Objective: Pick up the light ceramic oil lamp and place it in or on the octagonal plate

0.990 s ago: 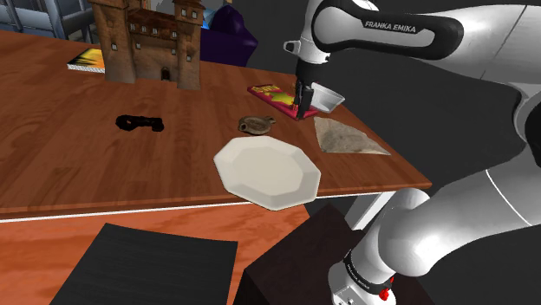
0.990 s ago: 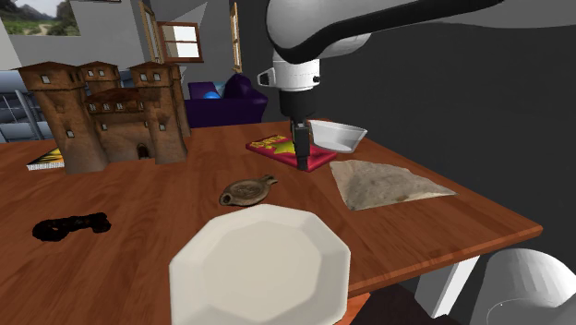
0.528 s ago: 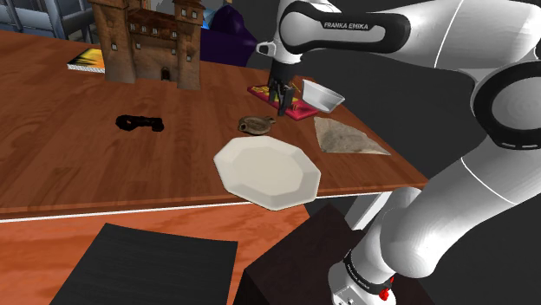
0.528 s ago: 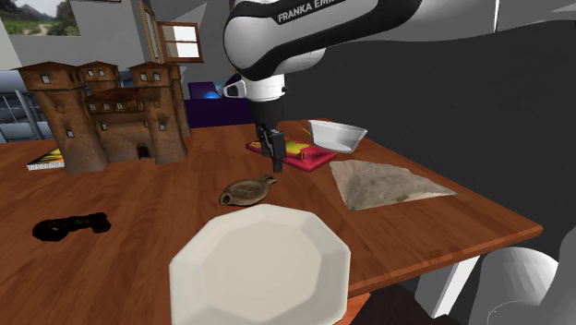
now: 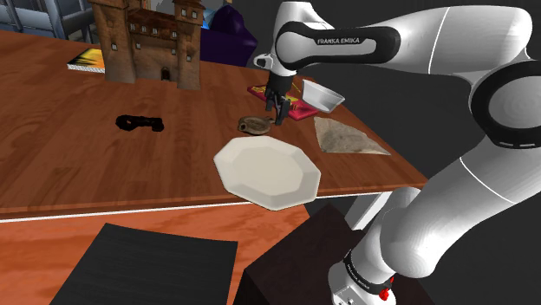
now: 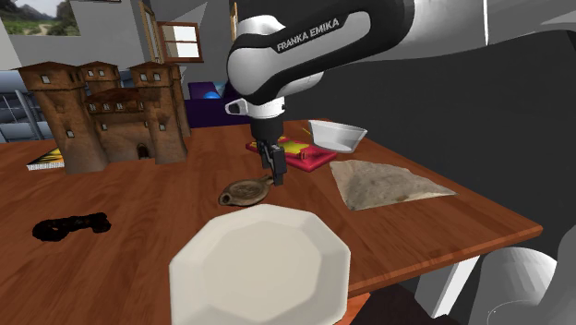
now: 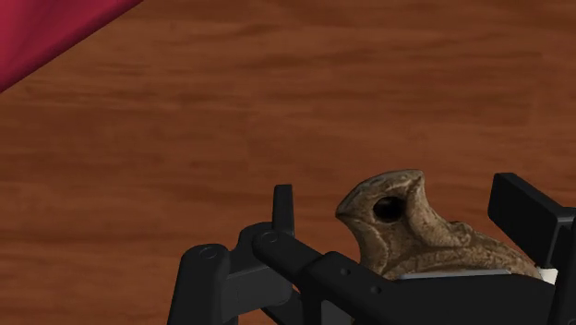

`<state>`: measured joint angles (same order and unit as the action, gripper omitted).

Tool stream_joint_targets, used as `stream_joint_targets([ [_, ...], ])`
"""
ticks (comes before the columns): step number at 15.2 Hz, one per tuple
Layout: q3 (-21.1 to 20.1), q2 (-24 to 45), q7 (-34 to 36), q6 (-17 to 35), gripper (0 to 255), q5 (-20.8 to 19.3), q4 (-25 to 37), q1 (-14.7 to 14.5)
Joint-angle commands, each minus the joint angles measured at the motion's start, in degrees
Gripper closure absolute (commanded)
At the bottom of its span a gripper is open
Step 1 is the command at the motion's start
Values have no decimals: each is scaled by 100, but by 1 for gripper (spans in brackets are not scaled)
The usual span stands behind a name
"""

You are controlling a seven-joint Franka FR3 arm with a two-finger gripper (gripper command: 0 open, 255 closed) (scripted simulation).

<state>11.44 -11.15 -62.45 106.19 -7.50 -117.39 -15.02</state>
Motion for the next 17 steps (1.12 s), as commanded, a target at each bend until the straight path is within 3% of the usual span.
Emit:
stream_joint_targets([
  [1,2,5,0,31,0,0,-22,1],
  [6,2,5,0,30,0,0,-21,1],
  [7,2,5,0,30,255,0,-21,1],
  [17,0,-2,-5,-46,255,2,47,-1],
])
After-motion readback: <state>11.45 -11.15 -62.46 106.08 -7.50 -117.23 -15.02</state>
